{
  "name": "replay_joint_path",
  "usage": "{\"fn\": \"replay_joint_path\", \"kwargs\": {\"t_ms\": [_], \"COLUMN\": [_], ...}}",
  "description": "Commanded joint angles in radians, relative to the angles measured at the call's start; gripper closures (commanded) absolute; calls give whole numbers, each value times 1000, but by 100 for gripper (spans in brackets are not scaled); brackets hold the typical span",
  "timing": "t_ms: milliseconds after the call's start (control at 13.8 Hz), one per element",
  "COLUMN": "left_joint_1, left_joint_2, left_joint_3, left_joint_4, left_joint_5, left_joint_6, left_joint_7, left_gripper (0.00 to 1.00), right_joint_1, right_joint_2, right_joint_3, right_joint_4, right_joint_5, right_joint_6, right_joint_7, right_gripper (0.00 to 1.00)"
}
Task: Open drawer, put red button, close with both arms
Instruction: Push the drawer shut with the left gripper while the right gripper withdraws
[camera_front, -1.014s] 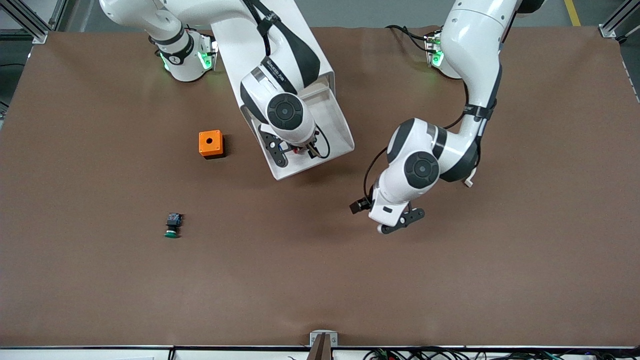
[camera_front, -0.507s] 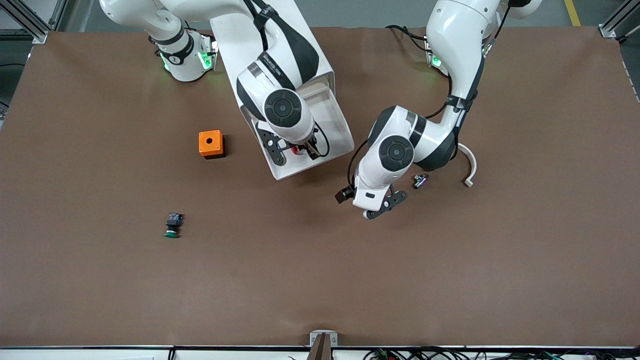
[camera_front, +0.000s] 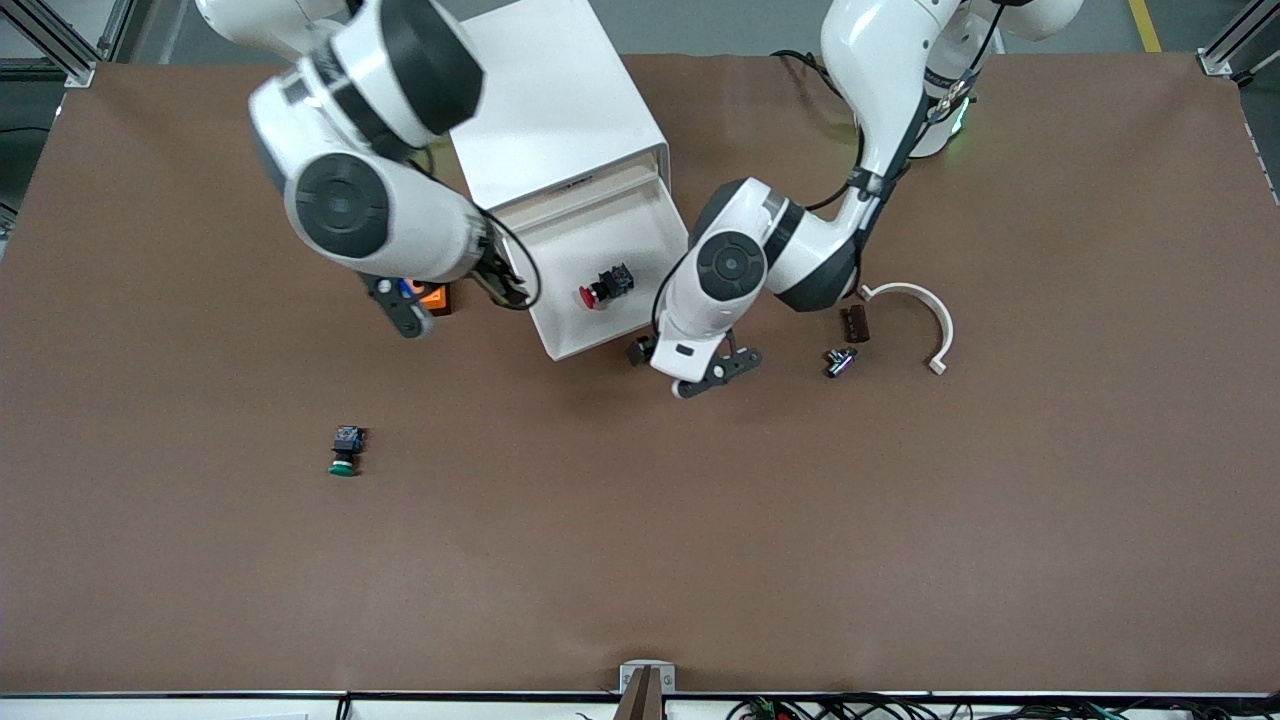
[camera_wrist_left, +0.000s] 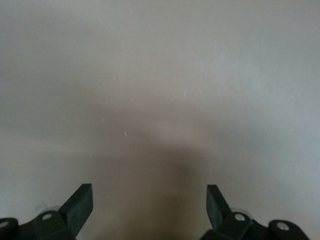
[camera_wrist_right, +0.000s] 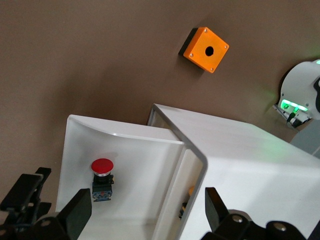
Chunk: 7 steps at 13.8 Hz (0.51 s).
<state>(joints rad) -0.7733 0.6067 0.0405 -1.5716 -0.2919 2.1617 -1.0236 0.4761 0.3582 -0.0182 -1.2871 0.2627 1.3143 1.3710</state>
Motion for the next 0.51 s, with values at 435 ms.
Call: {"fn": "replay_joint_path", "kwargs": {"t_ms": [435], "left_joint_1": [-20], "left_joint_2": [-12], "left_joint_3": [-174], "left_joint_4": [-13], "left_joint_5": [-82], "left_joint_6": [-43], "left_joint_7": [-75], "left_gripper": [0], "right_joint_1": [-362], "right_joint_2": [-235], "right_joint_3": [14], "right_joint_4": [-172], "right_joint_5": [-146], "right_joint_6": [-41], "right_joint_7": [-976], "right_gripper": [0]}}
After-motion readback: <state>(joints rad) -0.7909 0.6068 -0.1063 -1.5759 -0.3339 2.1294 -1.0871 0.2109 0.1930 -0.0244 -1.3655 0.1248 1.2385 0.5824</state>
